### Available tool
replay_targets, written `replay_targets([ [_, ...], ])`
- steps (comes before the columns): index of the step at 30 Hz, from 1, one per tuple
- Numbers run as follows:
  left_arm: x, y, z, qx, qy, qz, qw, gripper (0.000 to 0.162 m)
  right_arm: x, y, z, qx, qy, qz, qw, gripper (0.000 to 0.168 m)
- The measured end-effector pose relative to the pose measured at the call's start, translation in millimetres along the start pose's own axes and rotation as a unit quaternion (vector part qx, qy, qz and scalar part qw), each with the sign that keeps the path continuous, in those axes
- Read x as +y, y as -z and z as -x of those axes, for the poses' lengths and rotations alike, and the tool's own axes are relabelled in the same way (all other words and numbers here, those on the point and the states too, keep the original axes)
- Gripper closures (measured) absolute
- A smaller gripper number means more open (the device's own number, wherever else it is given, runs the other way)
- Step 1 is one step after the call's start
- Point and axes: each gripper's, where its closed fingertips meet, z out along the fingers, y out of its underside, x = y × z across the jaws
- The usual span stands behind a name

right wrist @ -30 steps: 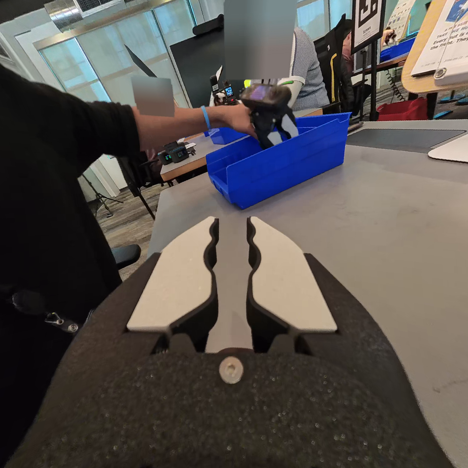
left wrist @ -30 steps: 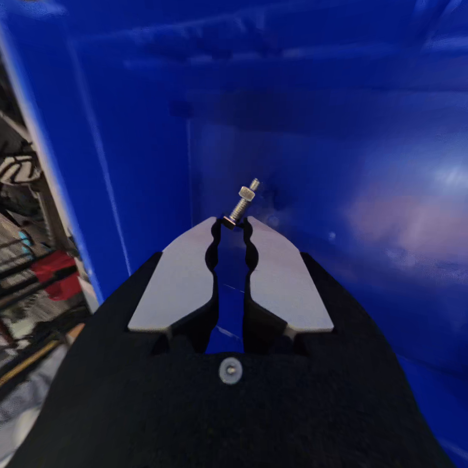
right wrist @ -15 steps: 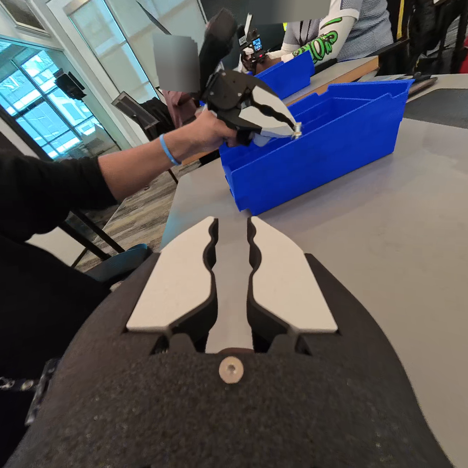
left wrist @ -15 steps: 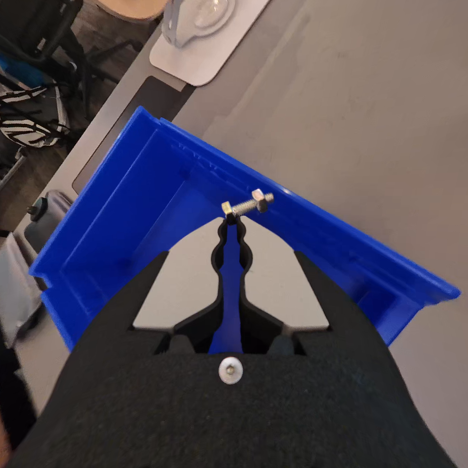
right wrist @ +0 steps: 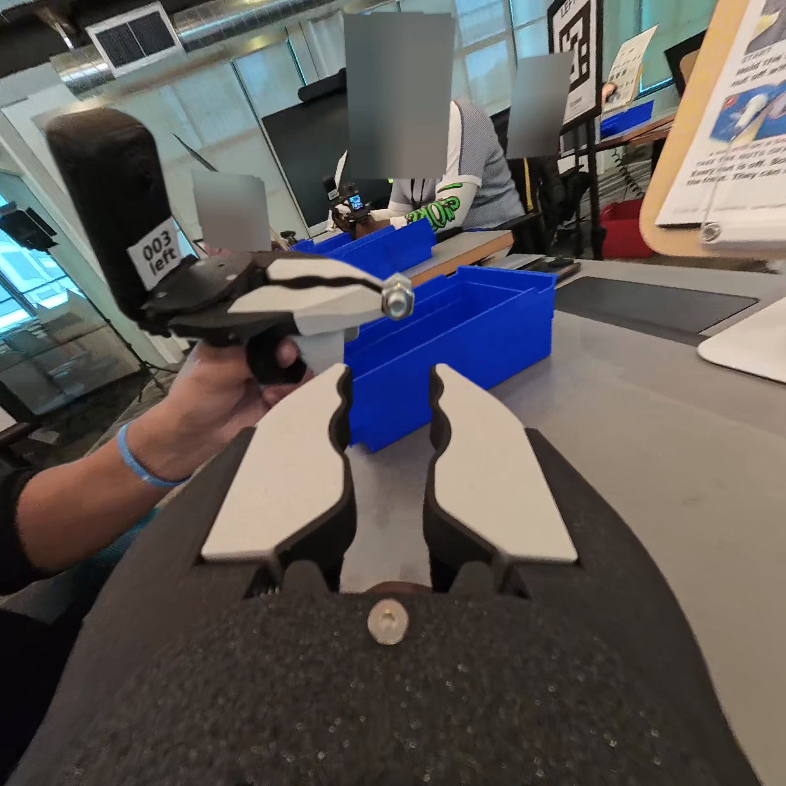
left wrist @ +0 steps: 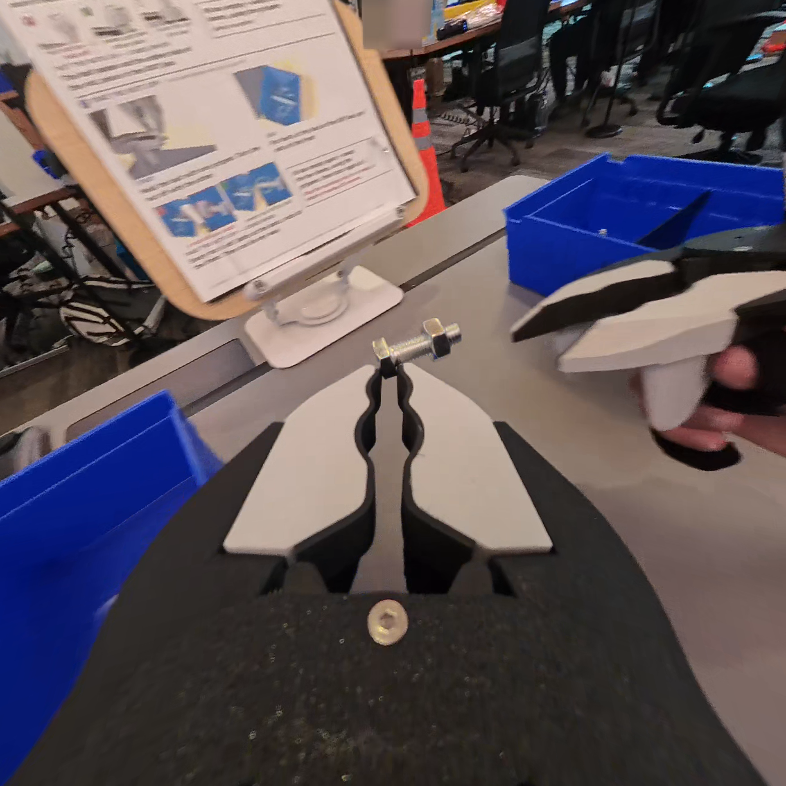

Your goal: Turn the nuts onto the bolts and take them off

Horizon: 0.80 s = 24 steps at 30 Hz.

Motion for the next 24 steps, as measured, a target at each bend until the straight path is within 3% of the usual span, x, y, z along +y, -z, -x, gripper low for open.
replay_targets([
  [6,-1.2,-15.1,-51.5,0.031,0.004,-0.007,0.999,0.156,-4.5,14.7,-7.6,0.001,-0.004,0.013,1.0,0.139],
  [11,0.5,-14.3,-67.2,0.027,-0.004,-0.015,1.0,0.156,2.9,16.0,-0.6,-0.023,-0.038,0.042,0.998,0.151],
  [15,2.8,-11.0,-70.9,0.047,0.006,-0.018,0.999,0.156,4.6,17.7,2.3,-0.017,-0.023,0.052,0.998,0.151],
  [17,3.5,-6.8,-74.3,0.086,0.016,-0.017,0.996,0.151,6.4,18.2,4.3,-0.026,-0.03,0.06,0.997,0.151],
  [20,-1.7,8.5,-81.6,0.196,0.073,-0.033,0.977,0.128,3.7,23.8,6.4,-0.052,-0.059,0.063,0.995,0.151],
  [24,3.7,26.8,-83.7,0.285,0.059,-0.05,0.955,0.128,5.3,29.8,34.8,-0.18,-0.179,0.102,0.962,0.151],
])
